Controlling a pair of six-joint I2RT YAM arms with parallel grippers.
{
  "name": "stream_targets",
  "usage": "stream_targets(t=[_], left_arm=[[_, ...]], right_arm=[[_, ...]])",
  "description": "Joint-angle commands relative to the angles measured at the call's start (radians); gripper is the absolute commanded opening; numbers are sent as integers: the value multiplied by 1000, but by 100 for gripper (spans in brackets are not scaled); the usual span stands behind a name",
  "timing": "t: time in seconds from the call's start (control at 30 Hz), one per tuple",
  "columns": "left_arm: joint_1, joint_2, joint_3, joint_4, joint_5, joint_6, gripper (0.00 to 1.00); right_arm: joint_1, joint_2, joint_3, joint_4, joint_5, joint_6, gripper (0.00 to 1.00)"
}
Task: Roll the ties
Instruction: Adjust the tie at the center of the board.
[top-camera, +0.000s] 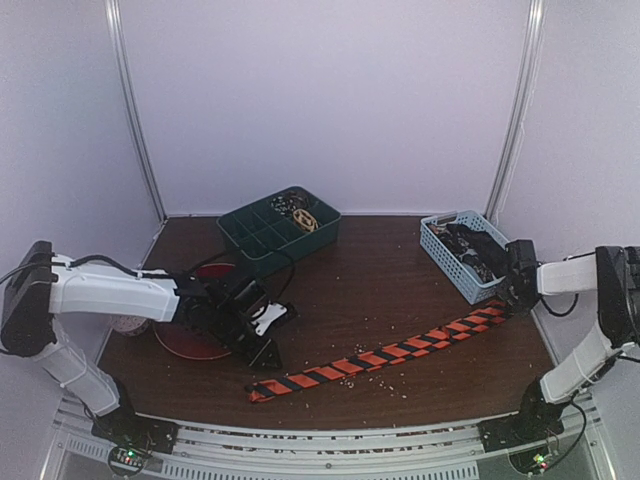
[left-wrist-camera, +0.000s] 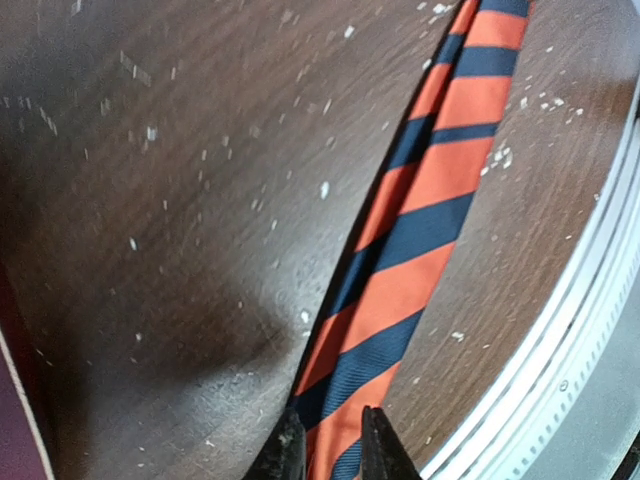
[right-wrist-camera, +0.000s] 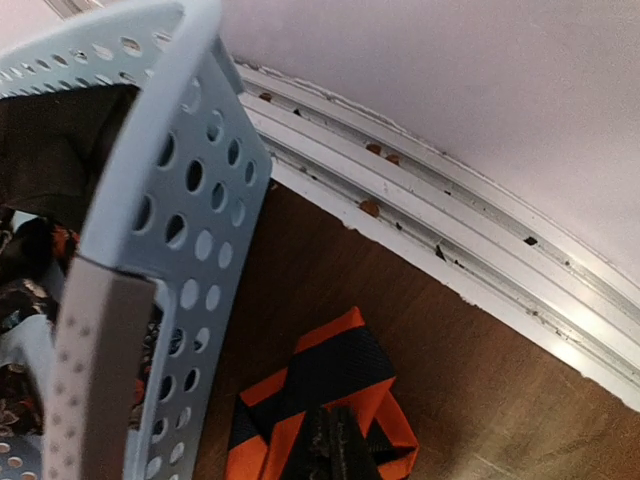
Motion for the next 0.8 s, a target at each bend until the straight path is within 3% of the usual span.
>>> stream_targets(t=[0.0,0.13,0.37,0.63,0.77], left_arm=[[5,13,-66,100,24,-82,21],[5,12,-125,103,-3,-128,18],[4,37,-168,60,-67,-159,12],[5,-15,-98,0,-85,-166,9],[5,-88,-73,-12,-84,-178,13]], right_arm=[[-13,89,43,5,12,45,0],[-35,150,53,-11,-3,55,0],[-38,84,43,-29,19,41,0],[0,-32,79,-92,-90,-15,6],[55,-107,40,-67,-150,-20,7]])
